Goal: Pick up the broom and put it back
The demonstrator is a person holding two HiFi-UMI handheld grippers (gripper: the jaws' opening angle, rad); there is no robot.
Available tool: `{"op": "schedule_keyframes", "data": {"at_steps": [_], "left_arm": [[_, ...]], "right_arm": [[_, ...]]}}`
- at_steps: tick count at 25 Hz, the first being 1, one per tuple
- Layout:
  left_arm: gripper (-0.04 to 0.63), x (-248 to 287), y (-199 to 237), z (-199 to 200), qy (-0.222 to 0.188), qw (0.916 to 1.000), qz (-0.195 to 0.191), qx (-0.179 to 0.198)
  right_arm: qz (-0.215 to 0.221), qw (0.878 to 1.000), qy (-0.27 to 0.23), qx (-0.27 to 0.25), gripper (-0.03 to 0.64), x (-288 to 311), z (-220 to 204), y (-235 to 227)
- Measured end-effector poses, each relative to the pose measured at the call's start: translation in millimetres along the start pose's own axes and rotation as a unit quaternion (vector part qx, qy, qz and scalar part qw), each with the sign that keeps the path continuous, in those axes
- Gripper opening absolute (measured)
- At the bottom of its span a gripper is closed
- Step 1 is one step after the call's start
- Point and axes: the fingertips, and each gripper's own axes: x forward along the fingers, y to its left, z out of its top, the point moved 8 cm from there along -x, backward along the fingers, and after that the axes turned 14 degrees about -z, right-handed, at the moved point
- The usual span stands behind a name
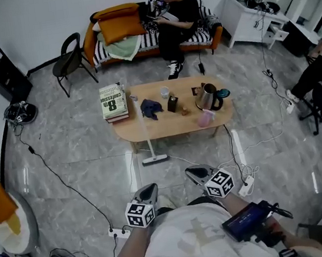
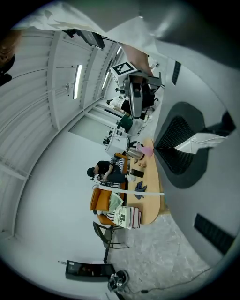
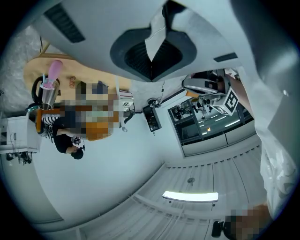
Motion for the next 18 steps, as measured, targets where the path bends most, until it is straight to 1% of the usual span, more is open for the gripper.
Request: {"op": "schedule_keyframes", "data": {"at_steps": [5, 10, 14, 18], "left_arm": [[0.012, -2, 13, 5, -0.001, 0.9999, -0.017, 0.001], [0.012, -6, 23, 11, -0.002, 0.9996, -0.029, 0.007], [0.012, -9, 37, 16, -0.011, 0.9997, -0.02, -0.002], [0.012, -11, 54, 20, -0.022, 0.9997, 0.0, -0.011]], "right_arm": [[-0.024, 1.0, 0.003, -0.004, 0.017, 9, 10, 2], [-0.048, 0.999, -0.011, -0.005, 0.017, 17, 25, 1], [-0.055, 0.998, -0.018, -0.014, 0.017, 25, 34, 0], [-0.045, 0.999, -0.022, -0.02, 0.017, 32, 41, -4]]}}
